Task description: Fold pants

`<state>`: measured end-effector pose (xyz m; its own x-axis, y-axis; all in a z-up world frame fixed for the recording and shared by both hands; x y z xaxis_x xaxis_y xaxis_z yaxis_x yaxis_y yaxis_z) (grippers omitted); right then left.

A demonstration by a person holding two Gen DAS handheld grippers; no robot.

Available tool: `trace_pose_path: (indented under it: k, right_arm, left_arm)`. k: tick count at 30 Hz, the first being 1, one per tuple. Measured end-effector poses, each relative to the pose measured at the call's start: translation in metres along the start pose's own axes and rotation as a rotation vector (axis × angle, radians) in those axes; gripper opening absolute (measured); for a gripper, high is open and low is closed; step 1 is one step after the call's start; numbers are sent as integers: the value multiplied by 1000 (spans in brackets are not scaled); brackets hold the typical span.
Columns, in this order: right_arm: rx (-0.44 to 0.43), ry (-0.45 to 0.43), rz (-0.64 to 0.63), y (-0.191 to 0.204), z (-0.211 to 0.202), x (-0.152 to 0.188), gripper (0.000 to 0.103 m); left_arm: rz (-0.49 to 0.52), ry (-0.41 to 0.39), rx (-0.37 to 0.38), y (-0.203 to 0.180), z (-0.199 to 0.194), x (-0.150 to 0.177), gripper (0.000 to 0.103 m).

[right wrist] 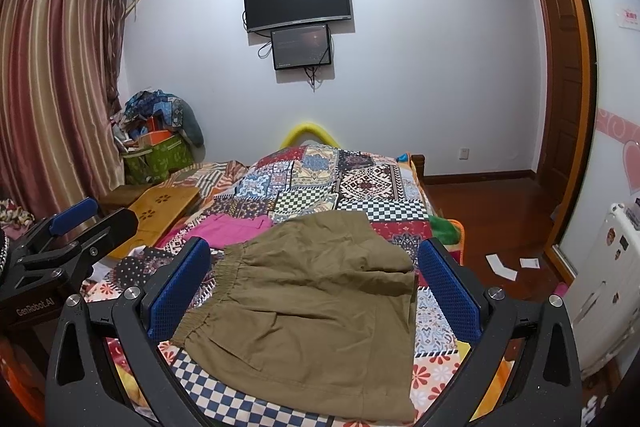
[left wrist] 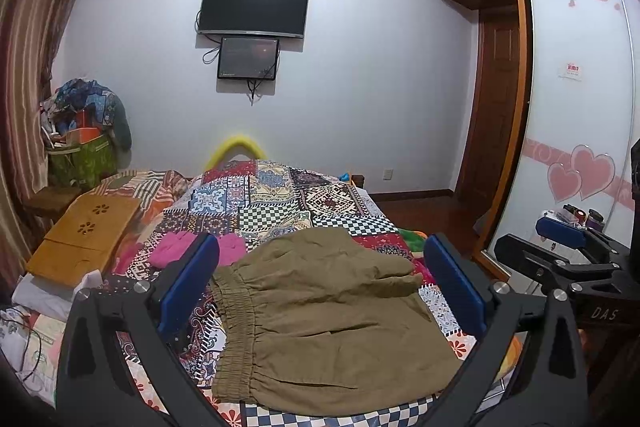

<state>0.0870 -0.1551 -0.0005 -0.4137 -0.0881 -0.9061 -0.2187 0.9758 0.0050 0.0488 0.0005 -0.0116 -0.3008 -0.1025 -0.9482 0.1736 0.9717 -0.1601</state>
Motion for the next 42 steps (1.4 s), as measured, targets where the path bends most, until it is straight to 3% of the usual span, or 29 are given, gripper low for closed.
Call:
trace_pose_path:
  k: [42]
  right_arm:
    - [13,6,-4,-7,3,2,103]
  left_arm:
    - [2,3,-1,1,-1,1,103]
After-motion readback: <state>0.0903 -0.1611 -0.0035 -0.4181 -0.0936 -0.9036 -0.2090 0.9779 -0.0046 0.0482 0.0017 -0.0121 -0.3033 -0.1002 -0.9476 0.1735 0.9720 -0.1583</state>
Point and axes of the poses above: each gripper's, at about its wrist camera, not at the fingertips, and z roughly the way its jaws point, y to its left, x to its underside, the point moved 5 cm from there along z, roughly the way its jaws point, and after that the axes turned 12 degrees about x, right-handed, at the moved point
